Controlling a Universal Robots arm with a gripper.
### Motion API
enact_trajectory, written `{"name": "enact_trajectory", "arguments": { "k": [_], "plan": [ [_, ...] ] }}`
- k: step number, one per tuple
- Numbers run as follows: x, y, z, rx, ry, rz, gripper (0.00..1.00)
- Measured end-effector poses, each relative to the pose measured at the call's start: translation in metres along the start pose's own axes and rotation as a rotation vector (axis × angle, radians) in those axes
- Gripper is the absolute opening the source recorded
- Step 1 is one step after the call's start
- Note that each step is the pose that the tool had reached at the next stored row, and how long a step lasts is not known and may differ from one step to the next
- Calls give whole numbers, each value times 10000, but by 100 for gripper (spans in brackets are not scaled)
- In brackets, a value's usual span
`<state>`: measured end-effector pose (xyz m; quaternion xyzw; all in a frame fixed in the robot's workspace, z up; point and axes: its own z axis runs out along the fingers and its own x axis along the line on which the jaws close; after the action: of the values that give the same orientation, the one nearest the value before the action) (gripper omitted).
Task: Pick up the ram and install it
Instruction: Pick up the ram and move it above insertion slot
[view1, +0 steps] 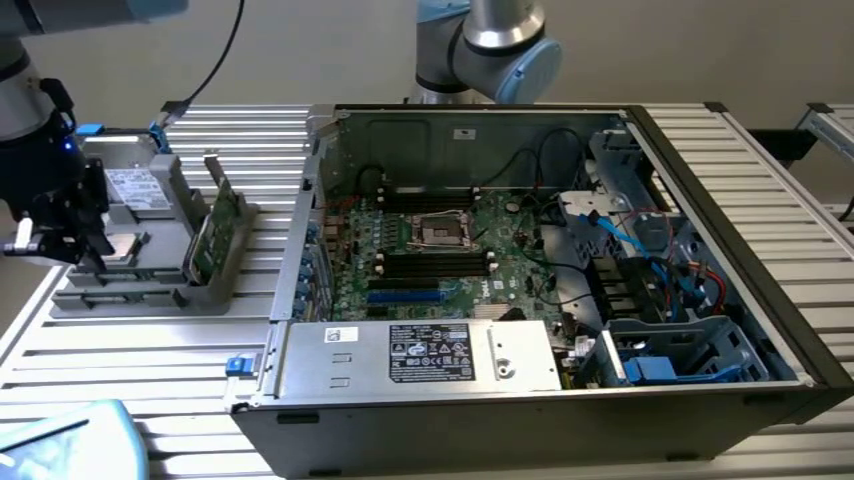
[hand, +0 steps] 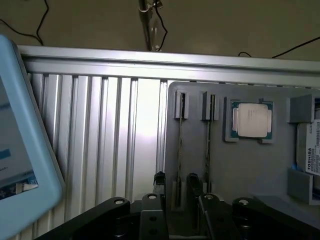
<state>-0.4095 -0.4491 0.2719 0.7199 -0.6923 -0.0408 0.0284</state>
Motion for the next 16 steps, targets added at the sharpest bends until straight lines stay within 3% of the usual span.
{"name": "enact_trajectory", "arguments": {
  "k": [4,12,13,16],
  "plan": [
    [2,-6,66,4,-68,-6,31],
    [4,-20,209,5,-82,-8,33],
    [5,-22,227,5,-82,-8,40],
    [6,-28,282,5,-83,-8,40]
  ]
}}
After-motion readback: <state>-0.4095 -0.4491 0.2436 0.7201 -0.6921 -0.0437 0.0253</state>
